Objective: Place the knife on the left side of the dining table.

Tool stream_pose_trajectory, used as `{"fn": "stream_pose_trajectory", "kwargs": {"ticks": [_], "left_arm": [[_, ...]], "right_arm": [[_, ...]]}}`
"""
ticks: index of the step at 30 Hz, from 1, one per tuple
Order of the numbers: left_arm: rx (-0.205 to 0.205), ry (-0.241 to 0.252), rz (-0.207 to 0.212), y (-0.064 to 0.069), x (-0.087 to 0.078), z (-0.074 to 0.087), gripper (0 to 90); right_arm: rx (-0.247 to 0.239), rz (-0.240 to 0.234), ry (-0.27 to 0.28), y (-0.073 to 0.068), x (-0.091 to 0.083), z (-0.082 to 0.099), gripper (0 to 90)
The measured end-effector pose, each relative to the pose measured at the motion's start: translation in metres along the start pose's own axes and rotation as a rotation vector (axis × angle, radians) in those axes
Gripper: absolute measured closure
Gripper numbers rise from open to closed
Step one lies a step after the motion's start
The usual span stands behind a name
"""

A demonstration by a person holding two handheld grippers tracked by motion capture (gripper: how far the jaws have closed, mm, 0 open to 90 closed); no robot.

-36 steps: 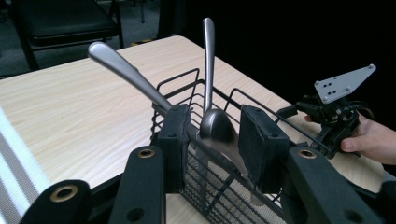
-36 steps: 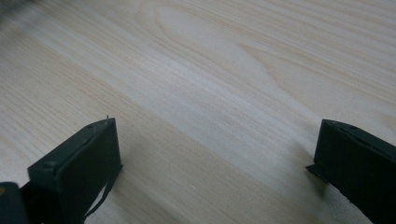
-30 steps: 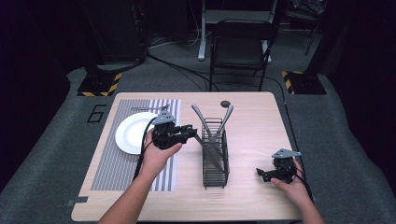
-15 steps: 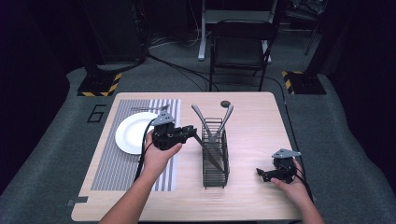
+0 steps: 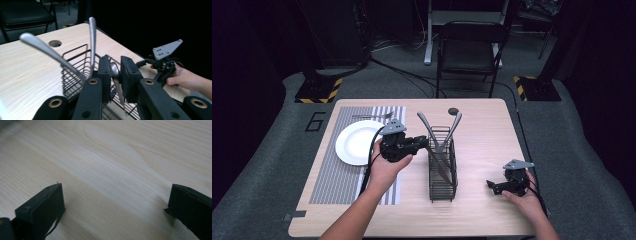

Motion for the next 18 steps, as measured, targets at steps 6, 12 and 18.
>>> {"fn": "stream_pose_trajectory", "kwargs": {"ticks": [6,12,18], "left_arm": [[-0.021,-0.010,0.044,0.008,0.002,-0.003,81.9],[-0.044,-0.033,0.059,0.009,0.001,-0.003,82.7],[-0.053,-0.056,0.078,0.014,0.003,-0.005,83.5]], "right_arm": [[0.001,0.000,0.001,0.000,0.000,0.000,0.0],[0.000,0.000,0.001,0.000,0.000,0.000,0.0],[0.001,0.000,0.000,0.000,0.000,0.000,0.0]]}}
Point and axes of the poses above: each handheld gripper's, and its own axes: x roughly forward along the jaws, z roughly out of its underside, y roughly to its right, the point moved 10 cm from there along x, roughly forward along the jaws, and after that the axes turned 11 degrees about z, right-handed, at the moved point
